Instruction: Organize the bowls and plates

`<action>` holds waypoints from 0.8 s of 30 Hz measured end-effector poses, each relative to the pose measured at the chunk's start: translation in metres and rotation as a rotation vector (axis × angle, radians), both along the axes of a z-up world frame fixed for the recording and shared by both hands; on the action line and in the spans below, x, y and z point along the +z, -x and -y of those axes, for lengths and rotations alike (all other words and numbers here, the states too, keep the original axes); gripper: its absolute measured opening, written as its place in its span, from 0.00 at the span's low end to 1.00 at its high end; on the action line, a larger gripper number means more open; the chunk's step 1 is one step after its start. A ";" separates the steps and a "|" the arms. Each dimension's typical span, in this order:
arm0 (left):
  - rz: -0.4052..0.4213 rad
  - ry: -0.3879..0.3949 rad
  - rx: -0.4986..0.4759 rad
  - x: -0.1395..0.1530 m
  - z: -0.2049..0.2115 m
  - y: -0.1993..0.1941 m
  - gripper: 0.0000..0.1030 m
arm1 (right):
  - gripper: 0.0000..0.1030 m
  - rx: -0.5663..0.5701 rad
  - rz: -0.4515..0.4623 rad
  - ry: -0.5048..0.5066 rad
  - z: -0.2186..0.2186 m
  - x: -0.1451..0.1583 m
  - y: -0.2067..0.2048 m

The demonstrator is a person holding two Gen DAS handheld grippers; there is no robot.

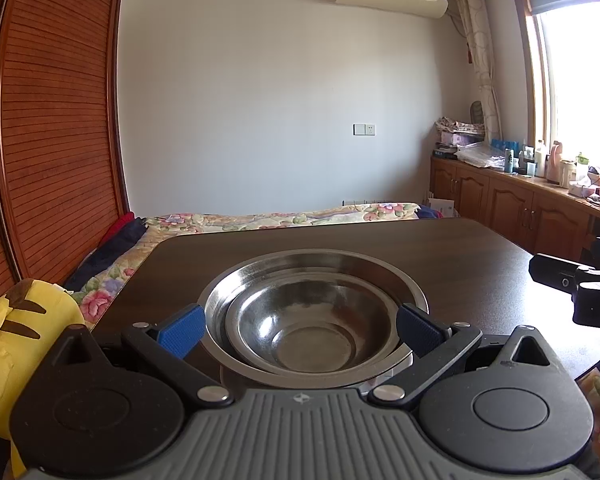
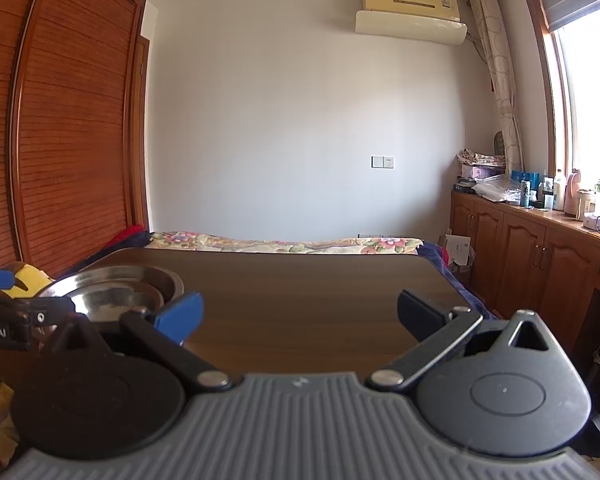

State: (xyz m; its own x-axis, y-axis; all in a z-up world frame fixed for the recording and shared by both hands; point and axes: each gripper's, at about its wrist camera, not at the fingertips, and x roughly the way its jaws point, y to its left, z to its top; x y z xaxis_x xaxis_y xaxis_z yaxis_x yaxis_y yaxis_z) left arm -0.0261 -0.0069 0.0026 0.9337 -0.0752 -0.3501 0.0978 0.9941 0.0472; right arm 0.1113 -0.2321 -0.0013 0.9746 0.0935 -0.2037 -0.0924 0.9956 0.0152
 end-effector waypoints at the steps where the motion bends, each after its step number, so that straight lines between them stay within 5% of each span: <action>1: 0.000 0.000 0.000 0.000 0.000 0.000 1.00 | 1.00 -0.001 -0.001 0.001 0.000 0.000 0.000; 24: 0.004 -0.002 -0.005 0.001 0.001 0.003 1.00 | 1.00 -0.002 0.002 0.000 0.001 0.001 0.000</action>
State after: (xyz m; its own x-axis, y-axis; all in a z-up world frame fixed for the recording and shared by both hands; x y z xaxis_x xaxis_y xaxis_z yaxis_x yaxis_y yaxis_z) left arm -0.0291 -0.0076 0.0041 0.9346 -0.0795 -0.3467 0.1030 0.9934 0.0496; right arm 0.1114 -0.2332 -0.0005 0.9752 0.0918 -0.2014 -0.0906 0.9958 0.0151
